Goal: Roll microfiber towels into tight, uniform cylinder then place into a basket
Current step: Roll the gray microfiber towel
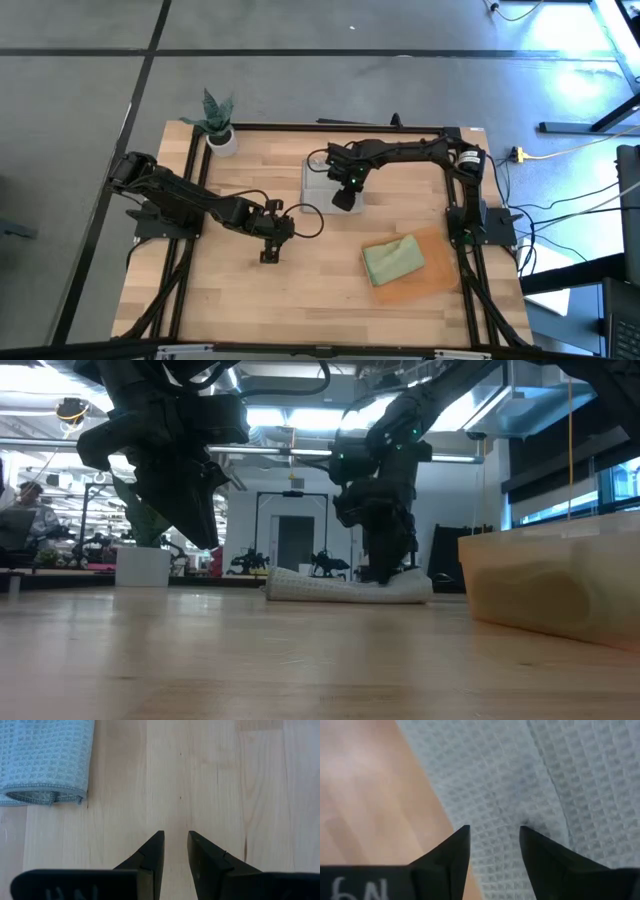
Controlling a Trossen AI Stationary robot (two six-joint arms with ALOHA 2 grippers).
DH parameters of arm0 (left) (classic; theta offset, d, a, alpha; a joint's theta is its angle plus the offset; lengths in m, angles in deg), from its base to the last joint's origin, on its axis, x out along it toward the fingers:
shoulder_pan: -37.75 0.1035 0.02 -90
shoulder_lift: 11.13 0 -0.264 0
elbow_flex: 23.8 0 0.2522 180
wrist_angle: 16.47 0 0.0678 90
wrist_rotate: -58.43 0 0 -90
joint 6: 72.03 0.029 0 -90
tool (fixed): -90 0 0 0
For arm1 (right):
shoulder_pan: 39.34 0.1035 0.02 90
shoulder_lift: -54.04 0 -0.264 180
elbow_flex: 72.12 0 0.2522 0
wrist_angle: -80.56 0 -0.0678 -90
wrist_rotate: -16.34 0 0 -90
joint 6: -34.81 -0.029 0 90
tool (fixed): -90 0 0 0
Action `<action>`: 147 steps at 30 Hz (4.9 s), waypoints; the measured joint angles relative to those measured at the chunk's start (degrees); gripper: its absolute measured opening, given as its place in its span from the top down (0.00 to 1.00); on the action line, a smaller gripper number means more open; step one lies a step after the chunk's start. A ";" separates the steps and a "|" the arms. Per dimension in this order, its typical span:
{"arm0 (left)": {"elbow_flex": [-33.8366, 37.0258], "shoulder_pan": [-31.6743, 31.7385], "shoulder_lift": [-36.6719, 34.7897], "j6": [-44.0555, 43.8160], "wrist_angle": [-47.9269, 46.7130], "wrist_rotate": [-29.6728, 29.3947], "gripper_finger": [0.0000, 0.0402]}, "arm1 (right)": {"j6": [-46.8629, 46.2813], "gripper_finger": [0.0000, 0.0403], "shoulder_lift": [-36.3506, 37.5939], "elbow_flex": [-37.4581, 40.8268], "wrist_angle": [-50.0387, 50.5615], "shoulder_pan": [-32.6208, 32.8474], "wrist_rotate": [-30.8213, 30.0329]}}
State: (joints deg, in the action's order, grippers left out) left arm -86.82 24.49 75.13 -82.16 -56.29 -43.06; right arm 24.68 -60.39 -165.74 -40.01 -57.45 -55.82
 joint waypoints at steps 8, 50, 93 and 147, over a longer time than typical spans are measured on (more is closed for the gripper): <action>0.00 0.00 -0.02 -0.98 -0.03 -0.02 0.81 | 8.92 0.57 0.02 -4.41 5.79 3.63 -0.52; 0.00 0.00 -0.02 -3.24 0.02 -1.37 0.81 | 19.39 0.57 0.26 6.15 -9.43 14.03 -23.82; 0.00 0.00 -0.02 -4.72 0.02 -1.53 0.81 | 25.76 0.98 -0.24 1.31 1.08 9.51 14.43; -0.07 11.20 7.04 10.79 23.23 4.55 0.81 | 19.41 0.98 -1.05 -0.67 -1.64 -4.61 16.75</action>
State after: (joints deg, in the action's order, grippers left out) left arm -86.89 35.69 82.17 -71.37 -33.06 -38.51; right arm 44.09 -61.44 -166.41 -41.64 -62.06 -39.08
